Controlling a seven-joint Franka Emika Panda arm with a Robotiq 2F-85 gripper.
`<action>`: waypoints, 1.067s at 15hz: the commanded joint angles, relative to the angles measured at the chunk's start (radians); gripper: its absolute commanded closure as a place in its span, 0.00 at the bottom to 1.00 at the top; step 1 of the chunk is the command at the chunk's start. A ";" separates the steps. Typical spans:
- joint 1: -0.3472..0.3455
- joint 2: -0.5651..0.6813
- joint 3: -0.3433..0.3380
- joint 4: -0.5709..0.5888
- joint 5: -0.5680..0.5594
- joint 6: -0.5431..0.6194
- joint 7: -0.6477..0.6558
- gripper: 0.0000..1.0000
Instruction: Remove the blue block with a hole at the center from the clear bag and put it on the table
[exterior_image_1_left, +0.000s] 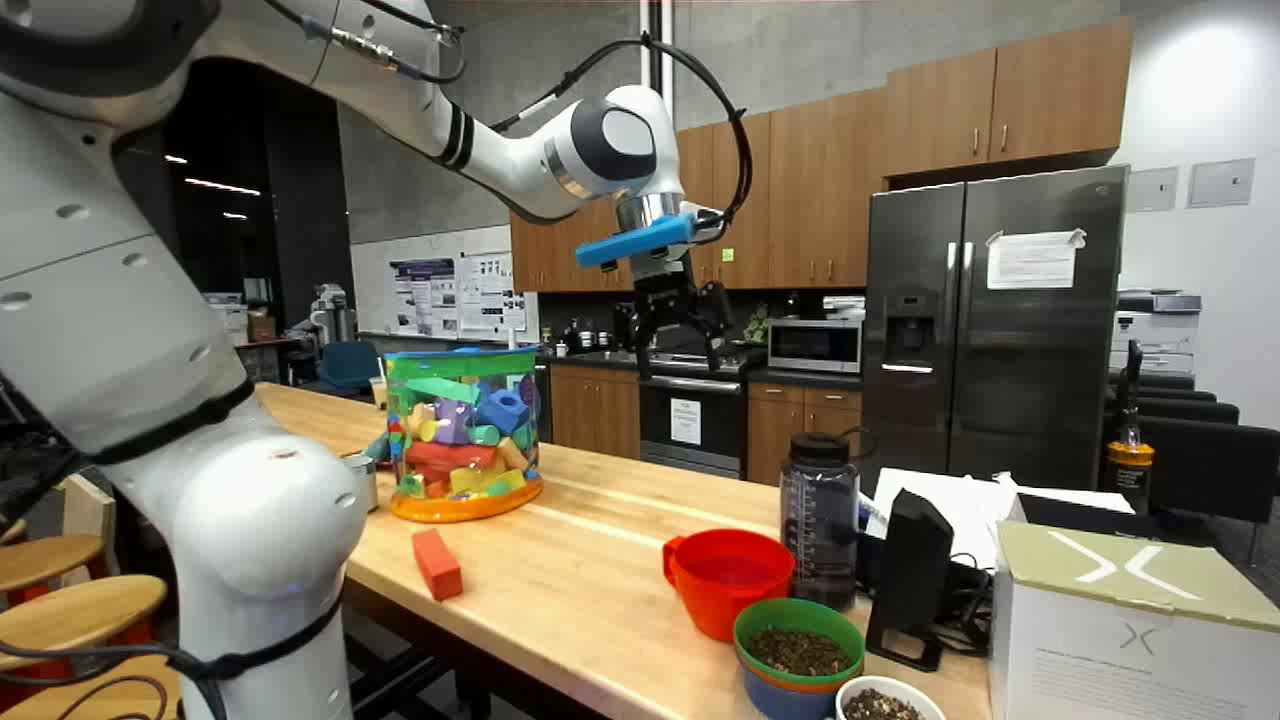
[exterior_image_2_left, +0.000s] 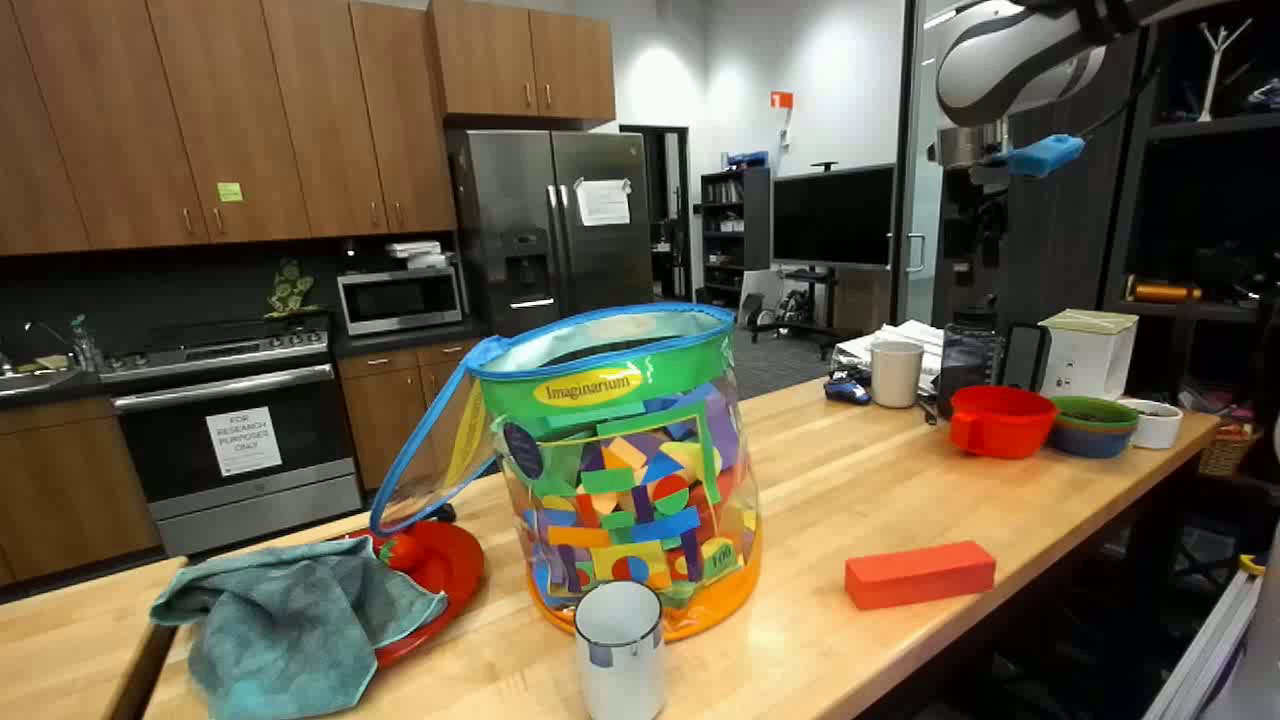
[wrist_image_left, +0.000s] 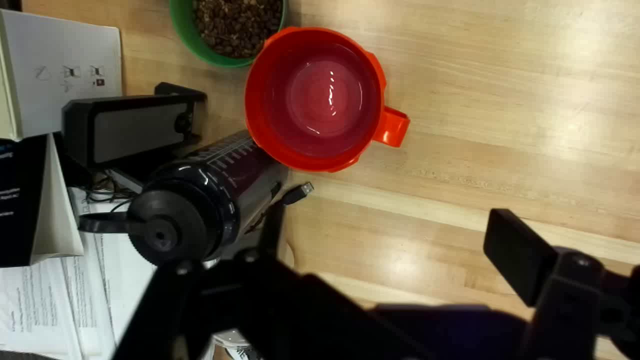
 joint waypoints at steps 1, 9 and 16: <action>0.004 0.000 -0.003 0.003 -0.001 -0.003 0.001 0.00; 0.048 0.017 0.008 0.017 0.111 0.105 0.027 0.00; 0.152 0.074 0.079 0.078 0.223 0.196 -0.007 0.00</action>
